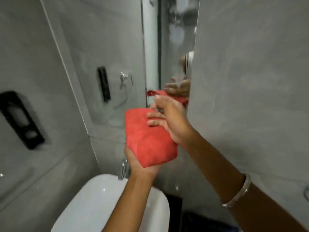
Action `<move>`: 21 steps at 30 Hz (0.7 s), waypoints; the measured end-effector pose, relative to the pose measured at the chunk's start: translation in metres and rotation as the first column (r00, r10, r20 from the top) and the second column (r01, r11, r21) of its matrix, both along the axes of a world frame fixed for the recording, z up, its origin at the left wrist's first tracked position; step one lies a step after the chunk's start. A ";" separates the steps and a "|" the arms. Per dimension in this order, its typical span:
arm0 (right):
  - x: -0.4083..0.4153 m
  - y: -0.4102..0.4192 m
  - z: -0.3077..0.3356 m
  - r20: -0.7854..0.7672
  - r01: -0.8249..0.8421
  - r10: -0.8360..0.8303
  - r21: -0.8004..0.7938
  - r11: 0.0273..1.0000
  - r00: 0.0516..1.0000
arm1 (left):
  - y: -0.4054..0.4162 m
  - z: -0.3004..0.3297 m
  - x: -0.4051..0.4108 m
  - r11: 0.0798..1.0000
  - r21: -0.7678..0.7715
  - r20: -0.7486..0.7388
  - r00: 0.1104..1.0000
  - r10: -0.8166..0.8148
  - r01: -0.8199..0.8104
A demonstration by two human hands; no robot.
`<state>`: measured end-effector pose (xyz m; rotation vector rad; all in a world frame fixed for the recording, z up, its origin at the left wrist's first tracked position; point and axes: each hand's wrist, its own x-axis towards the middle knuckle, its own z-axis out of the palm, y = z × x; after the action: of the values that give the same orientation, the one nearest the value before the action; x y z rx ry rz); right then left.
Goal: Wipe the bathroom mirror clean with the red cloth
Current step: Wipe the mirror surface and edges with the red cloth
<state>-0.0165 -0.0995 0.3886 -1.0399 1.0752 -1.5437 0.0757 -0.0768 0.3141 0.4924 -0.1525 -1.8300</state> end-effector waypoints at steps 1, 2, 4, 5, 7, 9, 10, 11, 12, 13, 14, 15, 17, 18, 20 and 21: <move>-0.002 -0.006 0.029 -0.162 0.144 -0.165 -0.137 0.980 0.973 | -0.010 0.021 0.008 0.994 -0.105 -0.029 0.999 0.015 -0.018; -0.005 -0.007 0.047 -0.315 0.250 -0.339 -0.291 0.923 0.886 | -0.018 0.039 0.013 0.988 -0.138 -0.023 0.998 0.060 -0.062; -0.016 -0.013 0.086 -0.497 0.293 -0.617 -0.582 0.759 0.610 | -0.046 0.087 0.016 0.960 -0.224 -0.050 0.986 0.159 -0.167; -0.024 -0.017 0.103 -0.533 0.261 -0.695 -0.670 0.695 0.483 | -0.055 0.114 0.016 0.938 -0.273 -0.085 0.976 0.200 -0.216; -0.042 -0.022 0.139 -0.562 0.199 -0.782 -0.762 0.616 0.270 | -0.069 0.170 0.013 0.865 -0.373 -0.150 0.942 0.301 -0.336; -0.067 -0.029 0.177 -0.540 0.179 -0.837 -0.818 0.547 0.092 | -0.085 0.224 0.005 0.766 -0.479 -0.155 0.901 0.406 -0.427; -0.081 -0.032 0.192 -0.519 0.189 -0.855 -0.838 0.513 0.016 | -0.094 0.248 0.002 0.725 -0.523 -0.126 0.883 0.453 -0.447; -0.096 -0.033 0.212 -0.489 0.195 -0.870 -0.861 0.470 -0.063 | -0.103 0.277 -0.003 0.672 -0.572 -0.052 0.838 0.543 -0.470; -0.111 -0.035 0.225 -0.466 0.203 -0.874 -0.877 0.436 -0.138 | -0.114 0.297 -0.009 0.602 -0.628 0.072 0.734 0.676 -0.493; -0.127 -0.037 0.239 -0.436 0.196 -0.874 -0.896 0.399 -0.213 | -0.125 0.317 -0.019 0.543 -0.693 0.220 0.577 0.787 -0.475; -0.141 -0.040 0.249 -0.419 0.178 -0.862 -0.907 0.381 -0.287 | -0.138 0.330 -0.029 0.524 -0.748 0.359 0.414 0.836 -0.407; -0.152 -0.041 0.253 -0.408 0.160 -0.844 -0.913 0.376 -0.349 | -0.150 0.336 -0.039 0.526 -0.789 0.471 0.238 0.849 -0.317; -0.167 -0.049 0.256 -0.373 0.107 -0.822 -0.925 0.364 -0.430 | -0.168 0.340 -0.062 0.520 -0.835 0.539 -0.071 0.840 -0.182; -0.171 -0.054 0.257 -0.349 0.087 -0.823 -0.933 0.348 -0.449 | -0.172 0.345 -0.073 0.515 -0.838 0.540 -0.145 0.829 -0.177; -0.174 -0.060 0.256 -0.310 0.075 -0.830 -0.947 0.312 -0.464 | -0.172 0.365 -0.082 0.505 -0.833 0.542 -0.156 0.825 -0.226; -0.178 -0.063 0.258 -0.291 0.071 -0.831 -0.953 0.294 -0.474 | -0.170 0.378 -0.089 0.492 -0.835 0.534 -0.150 0.832 -0.245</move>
<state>-0.1942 -0.1629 0.6467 -2.6345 2.8622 -1.8169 -0.0131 -0.2473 0.6921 1.1085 -1.0884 -0.1602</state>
